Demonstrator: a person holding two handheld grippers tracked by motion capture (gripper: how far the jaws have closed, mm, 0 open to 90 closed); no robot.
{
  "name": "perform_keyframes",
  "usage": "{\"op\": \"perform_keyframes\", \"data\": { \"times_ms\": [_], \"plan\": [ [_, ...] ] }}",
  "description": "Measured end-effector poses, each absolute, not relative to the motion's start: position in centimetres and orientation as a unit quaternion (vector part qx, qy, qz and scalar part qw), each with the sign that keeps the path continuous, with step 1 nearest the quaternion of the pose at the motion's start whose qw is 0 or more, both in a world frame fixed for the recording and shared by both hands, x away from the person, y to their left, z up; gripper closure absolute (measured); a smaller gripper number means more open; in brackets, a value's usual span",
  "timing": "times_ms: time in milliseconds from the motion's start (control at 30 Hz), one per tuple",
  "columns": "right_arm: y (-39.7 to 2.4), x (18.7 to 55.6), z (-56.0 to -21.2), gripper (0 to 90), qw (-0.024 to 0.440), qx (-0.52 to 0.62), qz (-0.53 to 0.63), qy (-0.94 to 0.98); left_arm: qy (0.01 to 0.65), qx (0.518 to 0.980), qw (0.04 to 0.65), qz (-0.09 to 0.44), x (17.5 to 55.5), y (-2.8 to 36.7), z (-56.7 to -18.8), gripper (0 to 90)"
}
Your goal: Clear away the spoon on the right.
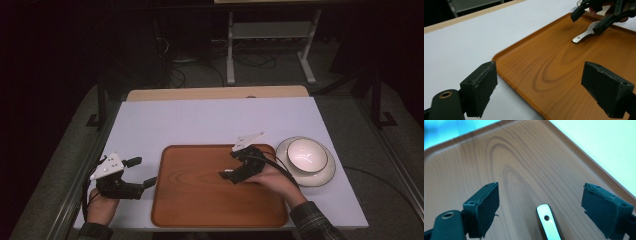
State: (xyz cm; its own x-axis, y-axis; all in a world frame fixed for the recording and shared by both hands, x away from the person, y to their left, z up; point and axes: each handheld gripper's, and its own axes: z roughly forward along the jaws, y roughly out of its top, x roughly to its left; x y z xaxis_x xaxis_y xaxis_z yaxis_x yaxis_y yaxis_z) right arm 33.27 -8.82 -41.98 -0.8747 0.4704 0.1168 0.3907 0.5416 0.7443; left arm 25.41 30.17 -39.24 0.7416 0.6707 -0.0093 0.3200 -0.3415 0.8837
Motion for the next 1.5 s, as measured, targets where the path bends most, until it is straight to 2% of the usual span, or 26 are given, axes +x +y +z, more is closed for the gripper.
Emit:
{"op": "perform_keyframes", "data": {
  "times_ms": [933, 1500],
  "plan": [
    [-15.1, 30.7, -37.1, 14.1, 0.076, 0.259, 0.484, 0.832, 0.306, 0.8, 0.484, 0.181, 25.3, 30.1, -39.2, 12.7],
    [-19.6, 29.0, -35.6, 13.4, 0.099, 0.28, 0.53, 0.794, 0.304, 0.8, 0.485, 0.181, 25.3, 30.0, -39.2, 12.8]
  ]
}}
